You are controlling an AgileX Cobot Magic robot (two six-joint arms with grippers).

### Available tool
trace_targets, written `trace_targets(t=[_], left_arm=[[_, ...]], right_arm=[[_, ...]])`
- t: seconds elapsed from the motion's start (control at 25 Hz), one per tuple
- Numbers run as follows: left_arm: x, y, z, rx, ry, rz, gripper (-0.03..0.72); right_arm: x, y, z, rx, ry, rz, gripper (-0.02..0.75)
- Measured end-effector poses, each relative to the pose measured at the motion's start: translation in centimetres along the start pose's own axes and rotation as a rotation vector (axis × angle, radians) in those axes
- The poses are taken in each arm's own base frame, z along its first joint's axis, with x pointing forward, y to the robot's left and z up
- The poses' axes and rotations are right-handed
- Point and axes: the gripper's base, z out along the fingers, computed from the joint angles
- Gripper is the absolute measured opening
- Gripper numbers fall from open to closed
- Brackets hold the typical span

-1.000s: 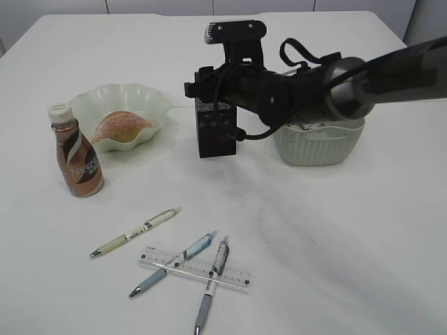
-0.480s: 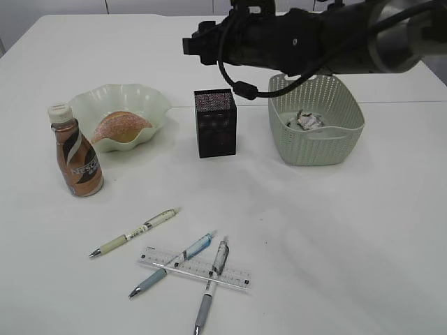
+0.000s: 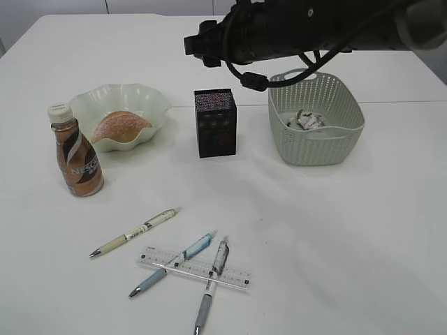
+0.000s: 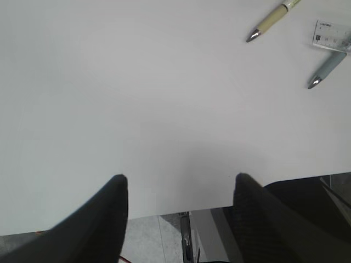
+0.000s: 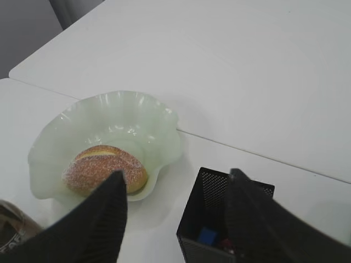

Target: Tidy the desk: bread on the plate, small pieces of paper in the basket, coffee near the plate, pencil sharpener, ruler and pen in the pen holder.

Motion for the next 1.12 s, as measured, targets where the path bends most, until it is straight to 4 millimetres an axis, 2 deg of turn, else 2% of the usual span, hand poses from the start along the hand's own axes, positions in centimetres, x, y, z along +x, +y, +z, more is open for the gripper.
trace_targets(t=[0.24, 0.44, 0.72, 0.92, 1.12], left_arm=[[0.2, -0.1, 0.0, 0.013, 0.019, -0.008, 0.444], [0.2, -0.2, 0.0, 0.025, 0.023, -0.012, 0.444], [0.3, -0.9, 0.0, 0.098, 0.032, -0.039, 0.444], [0.3, -1.4, -0.1, 0.15, 0.039, -0.058, 0.443], [0.3, -1.5, -0.1, 0.168, 0.041, -0.064, 0.443]], right_arm=[[-1.5, 0.5, -2.6, -0.028, 0.055, -0.011, 0.418], [-3.2, 1.2, -6.6, -0.067, 0.137, -0.022, 0.418], [-3.8, 2.1, -11.5, -0.131, 0.314, -0.027, 0.418], [-3.5, 2.7, -13.8, -0.189, 0.437, -0.005, 0.418], [-2.1, 2.9, -14.9, -0.224, 0.623, -0.016, 0.418]])
